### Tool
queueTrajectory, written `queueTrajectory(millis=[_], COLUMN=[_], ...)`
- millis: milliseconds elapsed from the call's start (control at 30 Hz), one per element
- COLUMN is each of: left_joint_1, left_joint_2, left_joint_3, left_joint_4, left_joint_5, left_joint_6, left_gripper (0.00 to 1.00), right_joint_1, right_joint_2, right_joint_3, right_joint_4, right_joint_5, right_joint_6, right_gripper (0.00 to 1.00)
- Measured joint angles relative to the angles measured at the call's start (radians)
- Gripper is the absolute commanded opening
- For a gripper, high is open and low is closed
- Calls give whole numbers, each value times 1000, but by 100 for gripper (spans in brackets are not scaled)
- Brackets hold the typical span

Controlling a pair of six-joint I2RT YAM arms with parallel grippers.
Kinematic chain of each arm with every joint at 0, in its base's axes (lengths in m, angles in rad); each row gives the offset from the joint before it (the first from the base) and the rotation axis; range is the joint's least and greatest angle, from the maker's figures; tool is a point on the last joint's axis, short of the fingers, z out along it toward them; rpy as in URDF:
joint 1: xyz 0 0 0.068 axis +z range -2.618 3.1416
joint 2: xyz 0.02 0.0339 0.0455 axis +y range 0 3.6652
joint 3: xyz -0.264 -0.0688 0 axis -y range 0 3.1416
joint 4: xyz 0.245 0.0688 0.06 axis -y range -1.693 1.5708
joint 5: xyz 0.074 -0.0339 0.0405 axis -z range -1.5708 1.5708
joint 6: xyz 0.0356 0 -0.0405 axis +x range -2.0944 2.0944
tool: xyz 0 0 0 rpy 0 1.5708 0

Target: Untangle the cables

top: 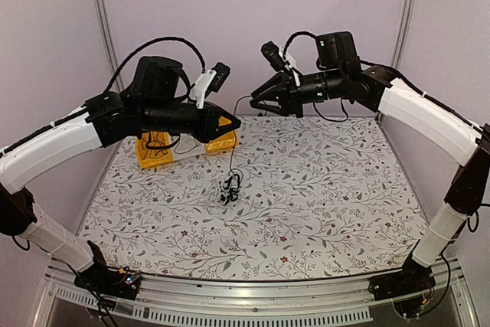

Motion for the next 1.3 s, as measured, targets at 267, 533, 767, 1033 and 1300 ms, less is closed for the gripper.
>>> queueTrajectory(millis=[267, 533, 767, 1033, 1300], left_joint_1=[-6, 35, 69, 136, 146], left_joint_2=[10, 245, 382, 390, 364], left_joint_3=[-118, -374, -474, -624, -697], left_joint_4=[155, 613, 736, 769, 726], left_joint_5=[-29, -14, 50, 83, 79], left_joint_6=[25, 56, 45, 5, -30], left_gripper=[34, 13, 11, 12, 15], right_joint_1=[5, 5, 5, 6, -14], right_joint_2=[-4, -10, -11, -6, 6], right_joint_3=[11, 252, 554, 654, 706], right_joint_4=[6, -29, -24, 19, 119], right_joint_5=[41, 47, 92, 193, 261], right_joint_6=[36, 87, 105, 67, 53], right_gripper=[0, 0, 0, 0, 0])
